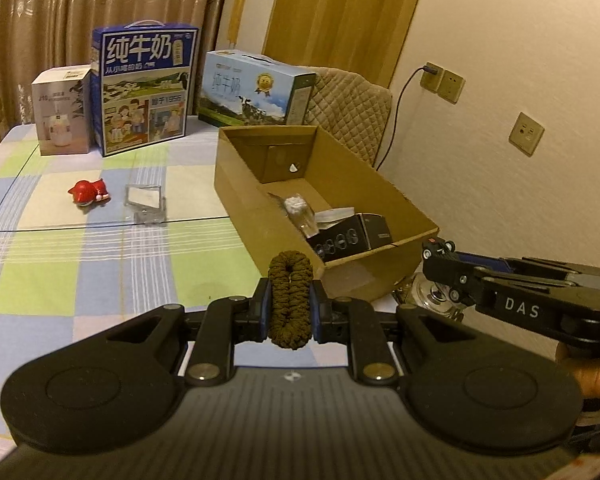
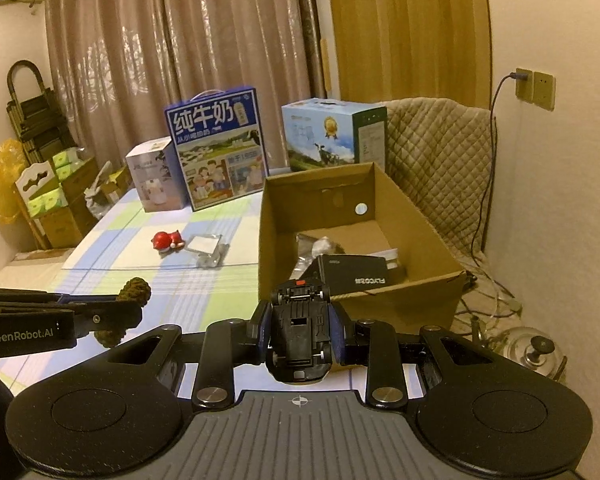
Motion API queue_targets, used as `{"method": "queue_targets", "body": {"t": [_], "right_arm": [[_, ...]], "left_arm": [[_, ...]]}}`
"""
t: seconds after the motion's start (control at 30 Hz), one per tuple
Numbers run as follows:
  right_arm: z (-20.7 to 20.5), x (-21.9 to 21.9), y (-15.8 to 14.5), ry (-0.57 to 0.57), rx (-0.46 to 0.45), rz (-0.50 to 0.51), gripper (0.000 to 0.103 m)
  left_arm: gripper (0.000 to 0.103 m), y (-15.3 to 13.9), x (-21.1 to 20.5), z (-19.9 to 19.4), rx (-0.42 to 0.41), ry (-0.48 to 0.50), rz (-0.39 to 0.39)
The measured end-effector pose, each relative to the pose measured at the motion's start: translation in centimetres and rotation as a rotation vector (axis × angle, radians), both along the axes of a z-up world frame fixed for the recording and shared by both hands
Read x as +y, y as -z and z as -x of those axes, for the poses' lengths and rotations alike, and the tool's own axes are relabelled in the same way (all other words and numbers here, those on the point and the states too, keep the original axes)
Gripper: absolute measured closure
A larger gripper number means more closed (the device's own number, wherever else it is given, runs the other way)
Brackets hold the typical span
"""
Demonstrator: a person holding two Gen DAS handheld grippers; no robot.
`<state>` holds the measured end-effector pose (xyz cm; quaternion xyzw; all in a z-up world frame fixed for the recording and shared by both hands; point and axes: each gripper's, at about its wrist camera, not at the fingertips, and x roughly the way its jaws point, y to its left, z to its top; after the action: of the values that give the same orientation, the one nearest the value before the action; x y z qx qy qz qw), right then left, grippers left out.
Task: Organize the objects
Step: 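Carry the toy car and brown ring over the cardboard box with both tools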
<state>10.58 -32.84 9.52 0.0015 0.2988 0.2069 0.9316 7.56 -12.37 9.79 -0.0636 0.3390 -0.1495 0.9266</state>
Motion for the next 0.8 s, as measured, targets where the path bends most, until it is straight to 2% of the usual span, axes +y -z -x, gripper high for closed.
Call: {"method": "queue_targets", "body": {"t": [0.8], "right_arm": [[-1.4,-1.4,-0.5,0.011,-0.011,0.037,0.076]], "left_arm": [[0.088,-0.4,-2.7,-1.0,-0.003,0.046,0.016]]}}
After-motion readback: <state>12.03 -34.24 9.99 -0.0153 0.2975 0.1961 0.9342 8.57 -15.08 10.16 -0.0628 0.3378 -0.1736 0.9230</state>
